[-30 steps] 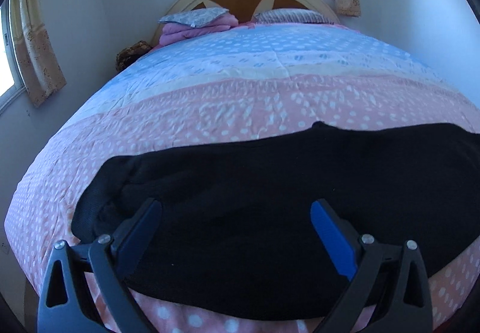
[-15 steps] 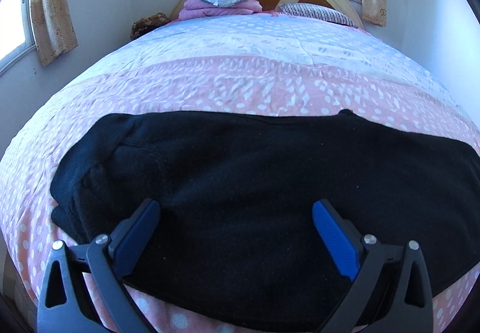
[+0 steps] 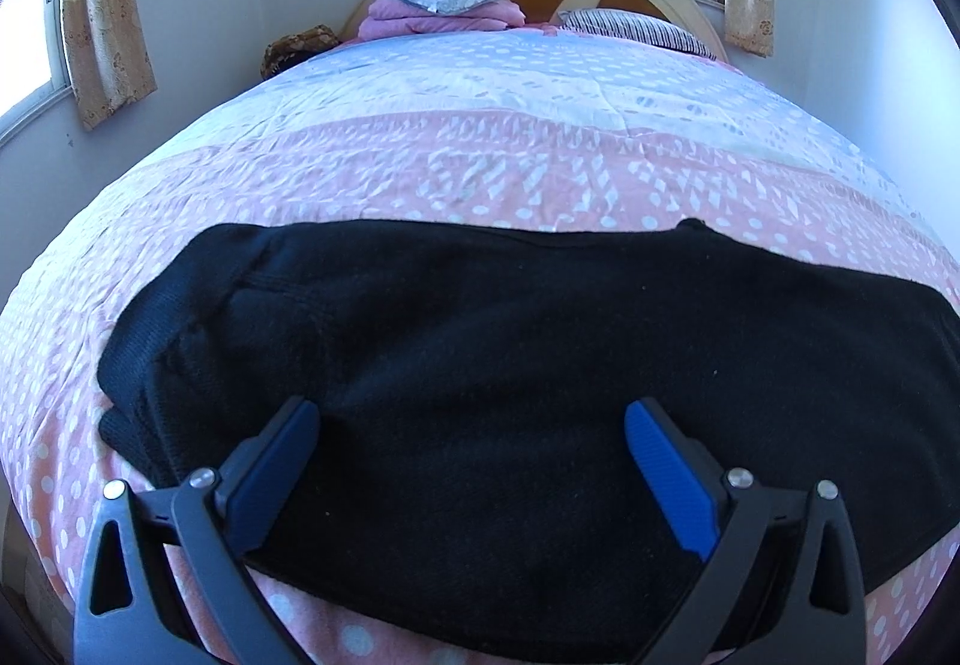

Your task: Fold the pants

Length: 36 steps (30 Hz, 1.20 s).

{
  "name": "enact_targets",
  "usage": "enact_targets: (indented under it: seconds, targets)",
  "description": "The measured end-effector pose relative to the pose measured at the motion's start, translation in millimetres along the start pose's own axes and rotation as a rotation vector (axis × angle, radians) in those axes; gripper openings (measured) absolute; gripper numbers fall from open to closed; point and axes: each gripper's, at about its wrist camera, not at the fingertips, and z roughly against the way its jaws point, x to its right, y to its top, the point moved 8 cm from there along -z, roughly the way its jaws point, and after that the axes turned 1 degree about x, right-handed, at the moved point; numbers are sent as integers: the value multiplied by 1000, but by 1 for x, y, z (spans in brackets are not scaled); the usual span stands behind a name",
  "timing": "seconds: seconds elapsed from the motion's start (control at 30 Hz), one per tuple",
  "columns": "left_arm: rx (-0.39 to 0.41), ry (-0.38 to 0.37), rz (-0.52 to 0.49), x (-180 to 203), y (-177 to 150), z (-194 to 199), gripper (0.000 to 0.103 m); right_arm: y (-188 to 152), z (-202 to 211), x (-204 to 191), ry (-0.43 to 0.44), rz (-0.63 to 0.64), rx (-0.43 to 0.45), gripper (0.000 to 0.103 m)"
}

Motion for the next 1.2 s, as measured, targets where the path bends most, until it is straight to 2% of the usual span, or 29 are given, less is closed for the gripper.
enact_targets:
  seconds: [0.07, 0.17, 0.3, 0.37, 0.4, 0.43, 0.5, 0.6, 0.73, 0.83, 0.93, 1.07, 1.17, 1.2]
  targets:
    - [0, 0, 0, 0, 0, 0, 103, -8, -2, -9, -38, 127, -67, 43]
    - [0, 0, 0, 0, 0, 0, 103, -19, 0, -14, -47, 195, -133, 43]
    - [0, 0, 0, 0, 0, 0, 103, -26, -1, -15, -50, 287, -121, 42]
    - [1, 0, 0, 0, 0, 0, 103, -27, 0, -17, -60, 299, -113, 34]
    - [1, -1, 0, 1, 0, 0, 103, -26, 0, -19, -49, 291, -116, 19]
    - [1, -1, 0, 1, 0, 0, 103, -26, 1, -22, -20, 271, -122, 15]
    - [1, -2, 0, 1, 0, 0, 103, -28, 4, -29, -53, 295, -117, 13]
    - [4, -10, 3, 2, 1, 0, 103, -22, 24, -59, -19, 328, -47, 13]
    - [6, -11, 4, 3, 1, -1, 103, -32, 61, -149, 121, 452, 17, 13]
    - [12, -21, 9, 2, 1, -1, 103, -66, 67, -222, 245, 564, -21, 13]
    - [14, -34, 12, 2, 1, -1, 103, -124, 49, -285, 323, 723, -86, 13]
    - [17, -46, 14, 2, 2, -1, 103, -204, 3, -322, 344, 851, -193, 13]
    - [23, -59, 19, 1, 1, -1, 103, -231, -12, -323, 338, 876, -178, 20]
    - [25, -61, 22, 1, 1, -1, 103, -235, -11, -323, 354, 864, -156, 28]
